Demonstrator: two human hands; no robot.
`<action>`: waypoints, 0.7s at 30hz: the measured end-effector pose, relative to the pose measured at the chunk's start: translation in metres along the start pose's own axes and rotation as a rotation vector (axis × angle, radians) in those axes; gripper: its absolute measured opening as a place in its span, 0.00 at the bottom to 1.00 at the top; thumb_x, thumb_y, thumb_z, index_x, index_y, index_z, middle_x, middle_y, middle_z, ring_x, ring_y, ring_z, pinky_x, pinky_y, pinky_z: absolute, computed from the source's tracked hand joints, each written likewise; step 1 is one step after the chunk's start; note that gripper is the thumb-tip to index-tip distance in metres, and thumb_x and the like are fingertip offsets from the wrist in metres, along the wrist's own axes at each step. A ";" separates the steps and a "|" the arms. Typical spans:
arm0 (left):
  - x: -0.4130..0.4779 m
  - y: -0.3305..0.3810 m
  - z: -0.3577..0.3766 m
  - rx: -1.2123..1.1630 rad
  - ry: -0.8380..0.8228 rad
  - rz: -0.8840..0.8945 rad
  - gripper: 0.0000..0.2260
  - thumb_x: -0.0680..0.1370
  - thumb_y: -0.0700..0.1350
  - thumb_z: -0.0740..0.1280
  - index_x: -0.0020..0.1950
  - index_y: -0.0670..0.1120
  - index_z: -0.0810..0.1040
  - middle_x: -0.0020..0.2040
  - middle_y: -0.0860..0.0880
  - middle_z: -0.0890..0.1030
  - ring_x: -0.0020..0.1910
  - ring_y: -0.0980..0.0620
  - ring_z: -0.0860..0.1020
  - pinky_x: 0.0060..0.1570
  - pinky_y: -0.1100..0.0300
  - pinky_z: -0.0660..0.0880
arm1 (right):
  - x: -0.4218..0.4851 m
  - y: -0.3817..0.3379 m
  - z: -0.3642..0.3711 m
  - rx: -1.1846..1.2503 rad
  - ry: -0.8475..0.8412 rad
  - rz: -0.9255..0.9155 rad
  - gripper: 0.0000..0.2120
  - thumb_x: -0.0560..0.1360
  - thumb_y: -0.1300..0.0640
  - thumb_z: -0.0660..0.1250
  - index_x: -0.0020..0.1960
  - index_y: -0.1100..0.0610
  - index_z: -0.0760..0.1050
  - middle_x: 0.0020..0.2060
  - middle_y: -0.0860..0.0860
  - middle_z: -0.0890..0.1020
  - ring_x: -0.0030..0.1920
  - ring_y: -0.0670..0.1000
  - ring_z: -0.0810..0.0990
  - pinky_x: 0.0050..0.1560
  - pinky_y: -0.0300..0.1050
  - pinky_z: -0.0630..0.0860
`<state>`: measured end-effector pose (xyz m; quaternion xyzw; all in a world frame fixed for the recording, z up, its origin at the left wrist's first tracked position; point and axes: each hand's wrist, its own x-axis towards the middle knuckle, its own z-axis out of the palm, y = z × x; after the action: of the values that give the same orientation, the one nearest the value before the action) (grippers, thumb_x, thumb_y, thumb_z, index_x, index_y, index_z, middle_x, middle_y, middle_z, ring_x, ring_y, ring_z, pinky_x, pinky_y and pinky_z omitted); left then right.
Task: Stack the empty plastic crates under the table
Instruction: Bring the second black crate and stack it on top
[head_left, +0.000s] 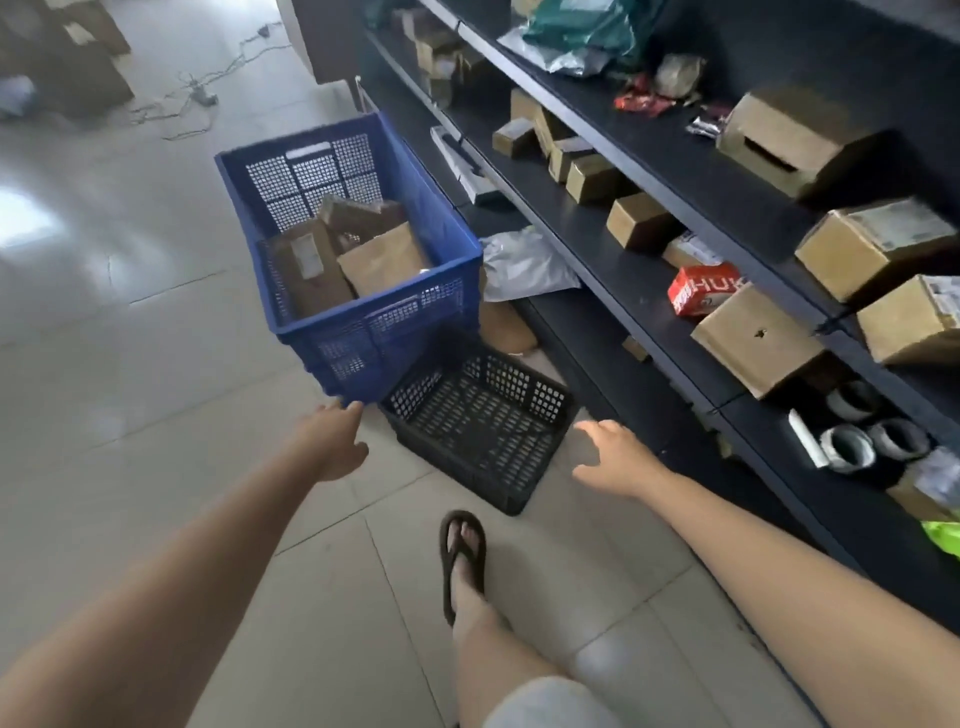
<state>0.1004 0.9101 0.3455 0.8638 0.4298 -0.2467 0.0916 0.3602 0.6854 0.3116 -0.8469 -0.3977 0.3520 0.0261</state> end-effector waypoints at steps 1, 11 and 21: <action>0.028 -0.002 -0.002 0.012 -0.023 0.021 0.28 0.76 0.49 0.61 0.75 0.45 0.60 0.71 0.42 0.67 0.68 0.41 0.69 0.63 0.50 0.70 | 0.025 0.002 -0.002 0.022 -0.012 0.041 0.31 0.72 0.49 0.65 0.73 0.53 0.62 0.67 0.58 0.68 0.69 0.59 0.65 0.66 0.50 0.67; 0.278 -0.029 -0.018 -0.188 -0.188 -0.014 0.20 0.76 0.45 0.63 0.66 0.40 0.70 0.64 0.38 0.74 0.61 0.37 0.73 0.58 0.50 0.72 | 0.201 0.007 0.010 0.551 0.017 0.567 0.26 0.74 0.52 0.66 0.71 0.55 0.66 0.64 0.57 0.74 0.61 0.58 0.74 0.54 0.44 0.70; 0.555 -0.004 0.221 -0.277 -0.327 -0.182 0.28 0.74 0.46 0.65 0.71 0.36 0.64 0.67 0.33 0.72 0.65 0.34 0.71 0.64 0.47 0.70 | 0.420 0.113 0.249 0.957 0.133 1.062 0.26 0.72 0.50 0.70 0.65 0.63 0.71 0.59 0.61 0.79 0.53 0.58 0.78 0.57 0.50 0.74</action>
<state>0.3028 1.2178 -0.1246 0.7491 0.5152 -0.3291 0.2552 0.4637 0.8403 -0.1532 -0.8415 0.2683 0.4006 0.2438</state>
